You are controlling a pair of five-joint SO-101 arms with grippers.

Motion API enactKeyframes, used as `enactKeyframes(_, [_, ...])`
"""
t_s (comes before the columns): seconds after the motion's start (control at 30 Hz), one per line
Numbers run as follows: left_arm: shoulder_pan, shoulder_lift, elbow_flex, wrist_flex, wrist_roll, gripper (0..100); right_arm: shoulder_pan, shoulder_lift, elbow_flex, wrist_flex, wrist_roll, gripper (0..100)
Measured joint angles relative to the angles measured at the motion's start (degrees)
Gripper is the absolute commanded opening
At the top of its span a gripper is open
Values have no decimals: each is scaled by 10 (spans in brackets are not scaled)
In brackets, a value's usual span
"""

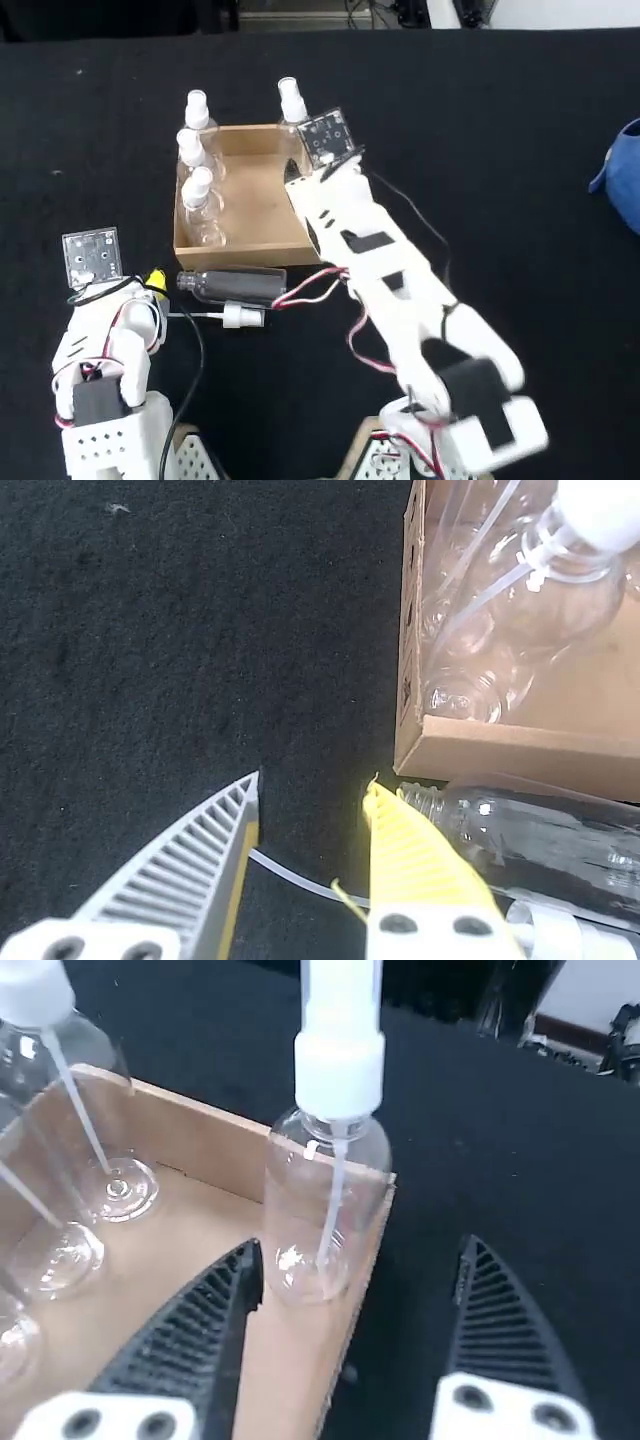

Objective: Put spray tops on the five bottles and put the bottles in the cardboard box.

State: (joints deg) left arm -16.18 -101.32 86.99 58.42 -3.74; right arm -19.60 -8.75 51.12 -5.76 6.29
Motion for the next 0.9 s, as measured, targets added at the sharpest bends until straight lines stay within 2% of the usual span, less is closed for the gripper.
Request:
enactKeyframes(0.17, [0, 0, 4, -11, 0, 30, 3, -116, 19, 112, 0, 257])
enactKeyframes(0.33, [0, 0, 21, -59, 0, 30, 1, -247, 20, 273, 0, 139])
enactKeyframes(0.5, [-19, 0, 28, -67, 0, 30, -2, -345, 0, 437, 50, 162])
enactKeyframes(0.63, [-68, 0, 28, -67, 0, 30, -49, -374, -49, 605, 133, 170])
enactKeyframes(0.73, [-98, 0, 28, -67, 18, 30, -109, -375, -72, 702, 163, 170])
enactKeyframes(0.9, [-176, 0, 28, -93, 96, 30, -198, -375, -74, 726, 168, 170])
